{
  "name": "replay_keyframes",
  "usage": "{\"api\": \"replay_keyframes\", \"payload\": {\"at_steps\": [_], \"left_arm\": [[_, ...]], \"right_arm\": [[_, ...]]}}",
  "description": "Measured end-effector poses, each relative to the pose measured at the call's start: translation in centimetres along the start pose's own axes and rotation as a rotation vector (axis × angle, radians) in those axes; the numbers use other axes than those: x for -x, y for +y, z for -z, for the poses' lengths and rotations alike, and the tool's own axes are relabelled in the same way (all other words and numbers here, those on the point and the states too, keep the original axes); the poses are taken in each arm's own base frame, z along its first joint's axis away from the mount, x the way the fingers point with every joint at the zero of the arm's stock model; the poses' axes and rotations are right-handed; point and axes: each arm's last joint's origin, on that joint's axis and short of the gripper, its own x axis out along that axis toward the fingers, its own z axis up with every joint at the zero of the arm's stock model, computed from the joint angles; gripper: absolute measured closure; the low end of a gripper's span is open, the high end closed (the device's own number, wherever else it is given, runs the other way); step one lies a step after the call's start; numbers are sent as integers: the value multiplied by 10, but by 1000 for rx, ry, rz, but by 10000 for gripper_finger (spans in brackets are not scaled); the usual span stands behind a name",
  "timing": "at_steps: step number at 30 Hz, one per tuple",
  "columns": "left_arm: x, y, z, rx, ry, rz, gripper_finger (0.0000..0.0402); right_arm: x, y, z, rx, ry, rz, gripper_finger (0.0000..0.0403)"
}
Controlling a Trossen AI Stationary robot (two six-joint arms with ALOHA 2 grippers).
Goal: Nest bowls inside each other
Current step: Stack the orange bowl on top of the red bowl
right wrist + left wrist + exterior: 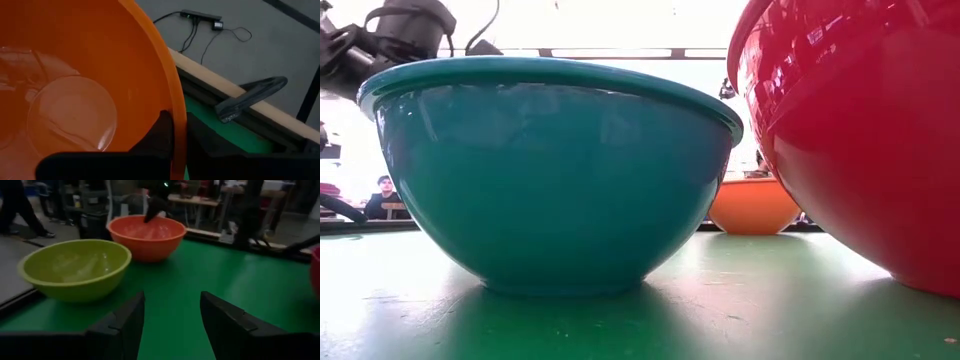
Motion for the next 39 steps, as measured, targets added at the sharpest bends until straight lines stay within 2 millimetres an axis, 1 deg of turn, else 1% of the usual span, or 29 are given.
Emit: {"api": "replay_keyframes", "payload": {"at_steps": [3,6,9,12,15,20,23,26,29,33,36,39], "left_arm": [[-6,4,-5,-46,30,-15,208],[-11,9,-15,-99,5,-4,208],[-16,14,-26,-121,-21,40,208],[-20,16,-37,-122,-54,64,208],[-22,15,-49,-150,-90,62,208],[-26,11,-71,-157,-156,76,208],[-26,5,-75,-157,-170,126,208],[-24,-2,-75,-158,-167,173,208],[-22,-9,-73,-158,-158,206,208],[-20,-16,-72,-158,-158,242,208],[-19,-20,-72,-155,-155,262,208],[-17,-25,-70,-155,-146,286,208]], "right_arm": [[5,0,-4,-3,-57,-10,371],[13,1,-9,-8,-119,-6,371],[27,2,-9,-3,-163,26,371],[47,1,-4,-3,-172,91,371],[73,-1,8,-21,-166,119,372],[122,4,28,-68,-242,46,375],[147,11,45,-85,-268,-15,375],[166,19,62,-95,-278,-71,375],[180,27,77,-89,-269,-133,375],[192,41,93,-108,-251,-224,375],[198,53,102,-116,-244,-276,375],[197,66,112,-129,-230,-299,375]]}}
